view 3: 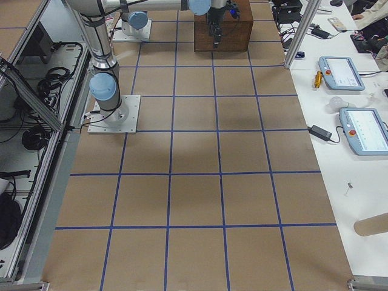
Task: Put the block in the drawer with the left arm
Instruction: 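Pull the drawer open away from the cabinet with the left gripper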
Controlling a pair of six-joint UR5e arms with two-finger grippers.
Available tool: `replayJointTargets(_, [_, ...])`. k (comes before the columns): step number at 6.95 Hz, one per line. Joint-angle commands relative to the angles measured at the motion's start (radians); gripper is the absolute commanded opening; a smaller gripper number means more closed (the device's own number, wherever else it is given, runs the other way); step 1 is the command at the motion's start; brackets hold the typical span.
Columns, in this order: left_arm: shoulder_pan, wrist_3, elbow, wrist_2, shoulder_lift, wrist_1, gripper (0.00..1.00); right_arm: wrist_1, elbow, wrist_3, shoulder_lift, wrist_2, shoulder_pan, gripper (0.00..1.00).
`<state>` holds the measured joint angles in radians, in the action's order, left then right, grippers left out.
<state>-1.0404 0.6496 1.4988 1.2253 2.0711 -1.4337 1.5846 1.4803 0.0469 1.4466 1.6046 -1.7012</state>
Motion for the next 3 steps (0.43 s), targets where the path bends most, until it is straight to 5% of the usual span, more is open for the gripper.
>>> replayJointTargets(1, [0.055,0.022,0.0,0.002,0.003,0.009,1.0,0.0,0.0,-0.001,0.0,0.0,0.0,1.0])
replayJointTargets(3, [0.092,0.027,0.0,0.006,0.004,0.021,1.0,0.0,0.0,-0.001,0.0,0.0,0.0,1.0])
